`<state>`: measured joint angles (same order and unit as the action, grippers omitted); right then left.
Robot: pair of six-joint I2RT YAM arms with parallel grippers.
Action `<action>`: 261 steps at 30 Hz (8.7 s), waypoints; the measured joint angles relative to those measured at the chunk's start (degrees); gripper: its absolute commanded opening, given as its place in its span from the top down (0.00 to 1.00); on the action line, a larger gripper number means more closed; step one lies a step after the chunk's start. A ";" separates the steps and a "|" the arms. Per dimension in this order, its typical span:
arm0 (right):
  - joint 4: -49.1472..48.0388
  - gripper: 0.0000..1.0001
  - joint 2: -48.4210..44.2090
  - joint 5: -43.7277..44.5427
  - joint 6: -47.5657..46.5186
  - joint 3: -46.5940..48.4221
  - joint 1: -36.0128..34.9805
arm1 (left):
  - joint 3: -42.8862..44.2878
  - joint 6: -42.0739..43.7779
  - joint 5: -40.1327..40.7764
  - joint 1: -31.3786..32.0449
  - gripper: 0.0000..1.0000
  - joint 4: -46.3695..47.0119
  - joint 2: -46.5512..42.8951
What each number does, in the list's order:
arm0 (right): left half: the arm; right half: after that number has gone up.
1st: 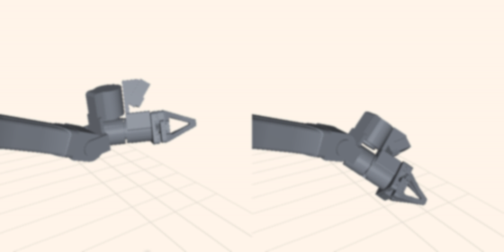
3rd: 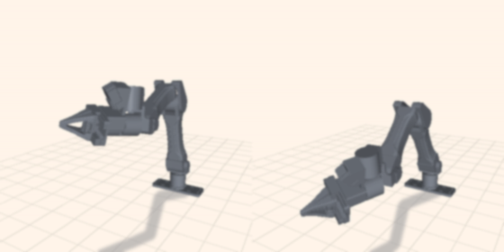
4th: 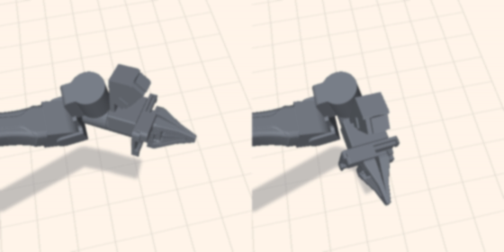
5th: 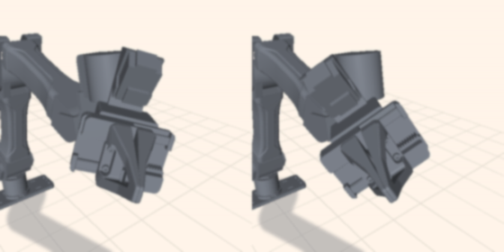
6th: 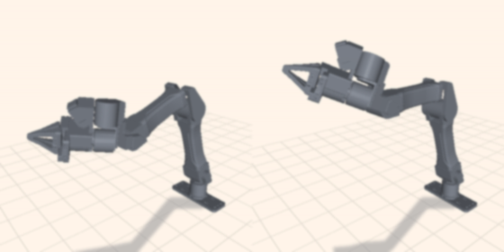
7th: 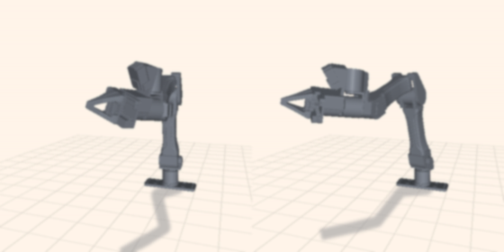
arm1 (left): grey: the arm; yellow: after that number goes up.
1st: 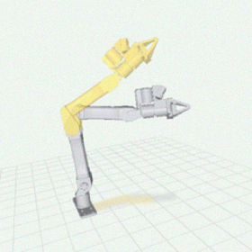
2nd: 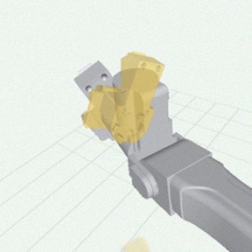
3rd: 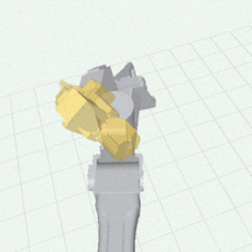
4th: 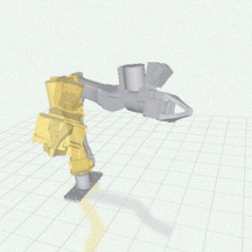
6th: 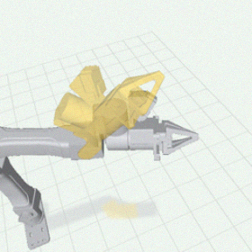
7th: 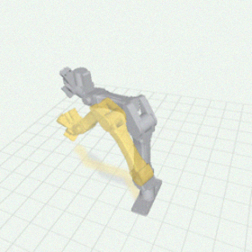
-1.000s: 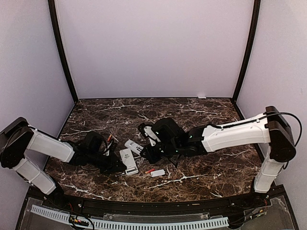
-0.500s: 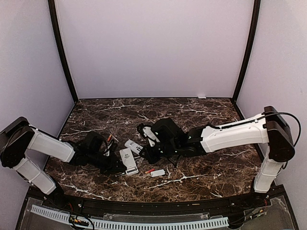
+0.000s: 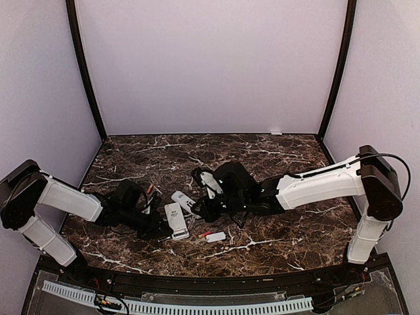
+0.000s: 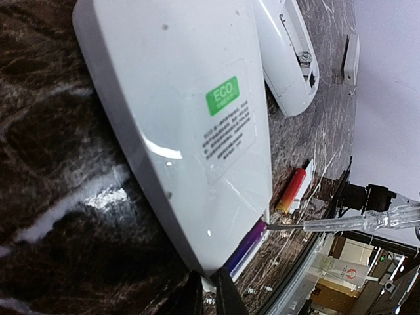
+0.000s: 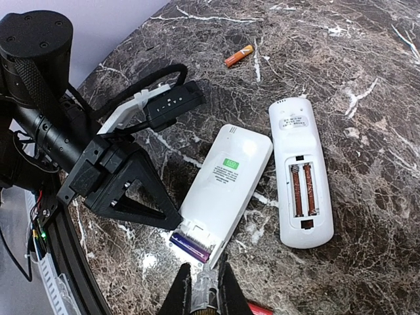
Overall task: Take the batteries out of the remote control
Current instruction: Remove the battery from the remote control without the battery cover, then place the screwdriver at the center of the board, then pick up the remote control from the center of the board.
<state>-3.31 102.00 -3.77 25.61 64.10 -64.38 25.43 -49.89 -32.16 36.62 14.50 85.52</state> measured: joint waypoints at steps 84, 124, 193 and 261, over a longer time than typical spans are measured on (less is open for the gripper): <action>-7.85 1.00 -1.53 0.52 0.37 -6.14 1.66 | 1.18 -0.26 -0.63 1.22 0.97 0.33 1.27; -19.50 1.00 0.28 -0.37 6.38 -9.99 2.19 | 1.97 0.28 0.04 1.55 0.73 0.11 2.12; 13.25 0.09 3.32 -1.11 10.05 -2.34 20.20 | 24.26 34.29 13.62 -35.41 0.22 -31.71 -30.36; 24.06 0.80 -5.79 22.60 19.08 -11.26 34.07 | 23.12 34.99 13.31 -35.15 0.29 -30.86 -32.26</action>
<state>20.75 96.20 18.83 44.69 52.84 -30.30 48.56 -14.90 -18.85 1.48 -16.36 53.25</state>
